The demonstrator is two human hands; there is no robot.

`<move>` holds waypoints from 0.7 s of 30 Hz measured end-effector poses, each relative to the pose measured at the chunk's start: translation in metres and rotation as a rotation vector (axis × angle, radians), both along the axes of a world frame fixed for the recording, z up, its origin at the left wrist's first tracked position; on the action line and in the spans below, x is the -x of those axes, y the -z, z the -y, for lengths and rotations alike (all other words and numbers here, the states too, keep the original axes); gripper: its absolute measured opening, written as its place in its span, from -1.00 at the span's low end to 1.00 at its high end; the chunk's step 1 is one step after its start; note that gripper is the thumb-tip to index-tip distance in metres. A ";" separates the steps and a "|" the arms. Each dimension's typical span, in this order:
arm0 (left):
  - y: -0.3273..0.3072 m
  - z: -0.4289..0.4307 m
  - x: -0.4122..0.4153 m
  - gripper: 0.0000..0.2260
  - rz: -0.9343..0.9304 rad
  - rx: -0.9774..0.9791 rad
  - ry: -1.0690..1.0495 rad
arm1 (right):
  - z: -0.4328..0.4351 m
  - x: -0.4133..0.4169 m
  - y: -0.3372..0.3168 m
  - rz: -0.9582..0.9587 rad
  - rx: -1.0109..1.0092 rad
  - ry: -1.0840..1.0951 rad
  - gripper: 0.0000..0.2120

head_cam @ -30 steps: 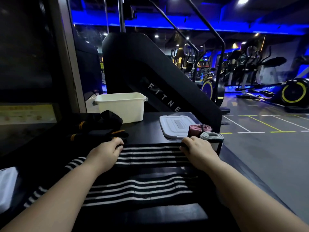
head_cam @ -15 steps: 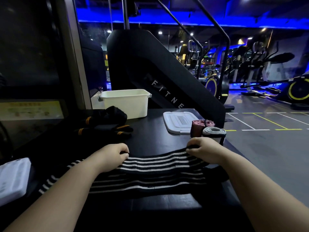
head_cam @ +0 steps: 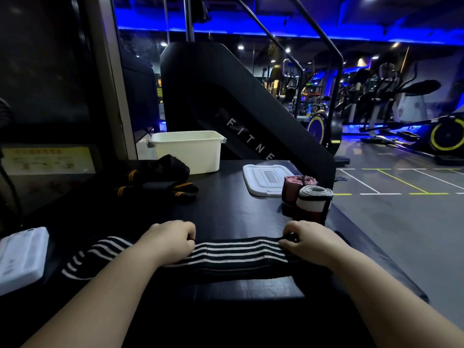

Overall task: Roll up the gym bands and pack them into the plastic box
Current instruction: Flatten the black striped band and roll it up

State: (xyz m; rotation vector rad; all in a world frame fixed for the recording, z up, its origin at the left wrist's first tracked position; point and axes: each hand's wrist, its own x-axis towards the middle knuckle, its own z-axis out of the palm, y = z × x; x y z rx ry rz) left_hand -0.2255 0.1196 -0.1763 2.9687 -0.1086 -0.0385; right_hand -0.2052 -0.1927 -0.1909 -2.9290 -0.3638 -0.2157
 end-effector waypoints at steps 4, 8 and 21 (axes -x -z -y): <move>0.000 0.028 -0.001 -0.68 0.077 0.027 0.083 | 0.004 0.004 0.005 0.060 0.049 0.050 -0.66; -0.001 0.072 0.004 -0.80 0.067 0.194 0.199 | 0.019 0.008 0.004 0.040 -0.040 0.078 -0.66; -0.002 0.167 0.002 -0.55 -0.031 0.191 0.425 | 0.086 0.021 0.021 -0.048 -0.751 0.037 -0.82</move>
